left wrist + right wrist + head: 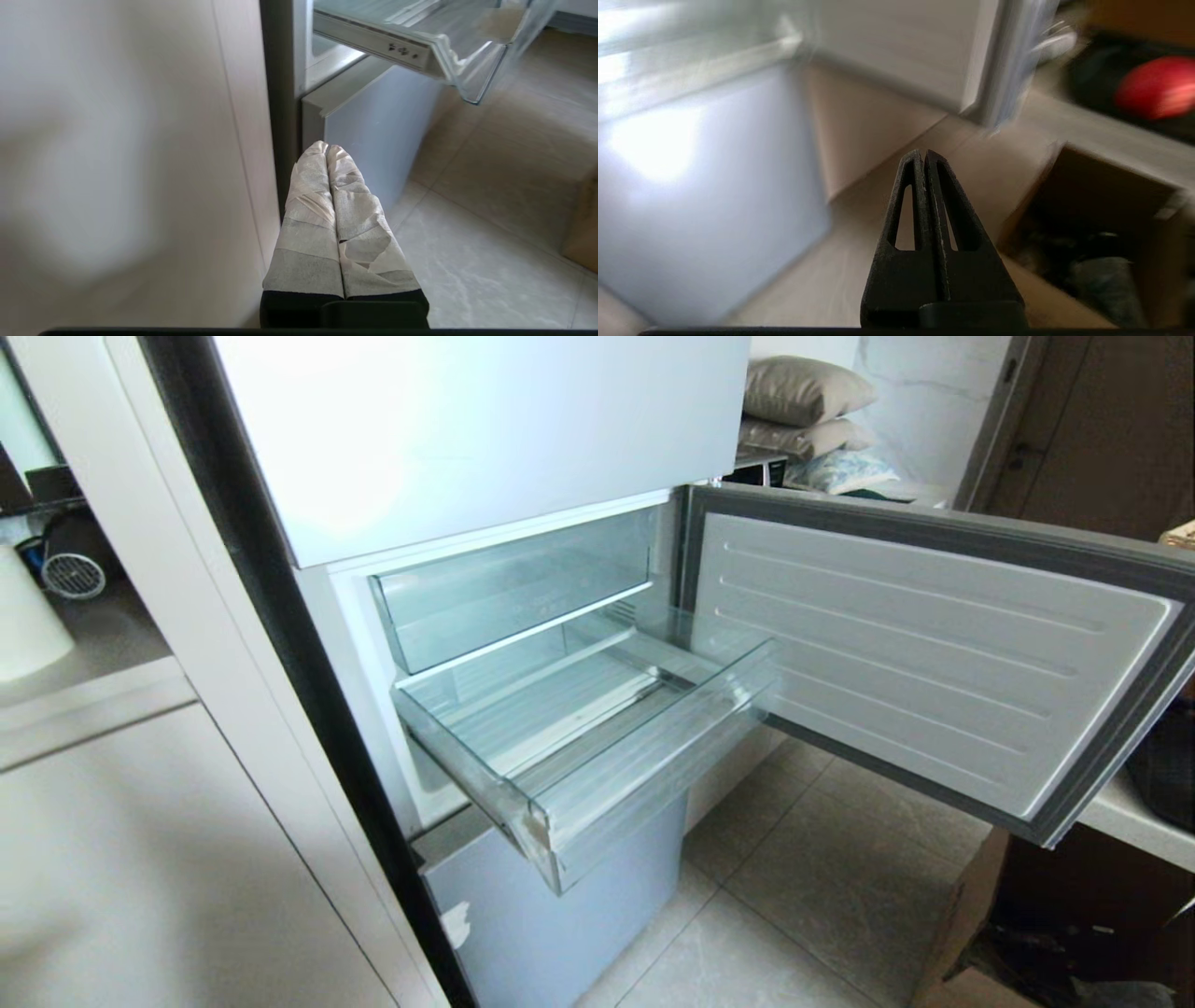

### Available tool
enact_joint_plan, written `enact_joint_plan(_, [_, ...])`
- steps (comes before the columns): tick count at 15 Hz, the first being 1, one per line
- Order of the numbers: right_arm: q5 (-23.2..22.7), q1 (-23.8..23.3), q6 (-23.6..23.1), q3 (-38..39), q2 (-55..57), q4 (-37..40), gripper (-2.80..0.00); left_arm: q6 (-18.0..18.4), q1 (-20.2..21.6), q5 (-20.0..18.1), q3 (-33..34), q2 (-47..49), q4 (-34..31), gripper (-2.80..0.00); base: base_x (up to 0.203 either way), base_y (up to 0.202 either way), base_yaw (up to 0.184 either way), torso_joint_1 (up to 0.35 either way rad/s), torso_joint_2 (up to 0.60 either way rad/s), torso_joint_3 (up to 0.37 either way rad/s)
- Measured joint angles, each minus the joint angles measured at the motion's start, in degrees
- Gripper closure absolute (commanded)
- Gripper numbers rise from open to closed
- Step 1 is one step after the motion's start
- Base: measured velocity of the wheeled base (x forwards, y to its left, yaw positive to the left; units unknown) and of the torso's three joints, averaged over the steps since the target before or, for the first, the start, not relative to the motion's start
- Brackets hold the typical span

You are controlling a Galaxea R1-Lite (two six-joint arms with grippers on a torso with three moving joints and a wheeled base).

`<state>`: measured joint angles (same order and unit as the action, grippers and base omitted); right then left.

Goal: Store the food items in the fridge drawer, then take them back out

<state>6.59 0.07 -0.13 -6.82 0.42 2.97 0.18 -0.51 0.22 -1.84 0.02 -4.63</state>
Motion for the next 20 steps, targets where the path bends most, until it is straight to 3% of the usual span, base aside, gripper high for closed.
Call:
enact_joint_plan(2, [6.6, -0.2, 2.3, -10.6, 2.8, 4.7, 0.0, 0.0, 0.0, 0.0, 0.0, 0.0, 0.0, 0.0, 0.0, 0.0, 0.0, 0.0, 0.0, 0.0])
enact_joint_plan(4, [10.3, -2.0, 4.4, -18.2, 8.4, 10.4, 0.0, 0.0, 0.0, 0.0, 0.0, 0.0, 0.0, 0.0, 0.0, 0.0, 0.0, 0.0, 0.0, 0.0])
enact_joint_plan(7, [5.7, -11.9, 6.7, -21.8, 19.6, 11.7, 0.0, 0.0, 0.0, 0.0, 0.0, 0.0, 0.0, 0.0, 0.0, 0.0, 0.0, 0.0, 0.0, 0.0])
enact_joint_plan(10, [-1.5, -23.3, 8.1, -20.4, 31.7, 4.1, 0.0, 0.0, 0.0, 0.0, 0.0, 0.0, 0.0, 0.0, 0.0, 0.0, 0.0, 0.0, 0.0, 0.0])
enact_joint_plan(11, [-3.3, -26.7, 8.2, -19.7, 35.9, 0.3, -2.8, 0.0, 0.0, 0.0, 0.0, 0.0, 0.0, 0.0, 0.0, 0.0, 0.0, 0.0, 0.0, 0.0])
enact_joint_plan(15, [-6.6, -36.7, 8.0, -19.0, 53.1, -14.0, -2.8, 0.0, 0.0, 0.0, 0.0, 0.0, 0.0, 0.0, 0.0, 0.0, 0.0, 0.0, 0.0, 0.0])
enact_joint_plan(20, [-8.0, -44.9, 7.4, -21.3, 72.8, -29.9, -2.8, 0.0, 0.0, 0.0, 0.0, 0.0, 0.0, 0.0, 0.0, 0.0, 0.0, 0.0, 0.0, 0.0])
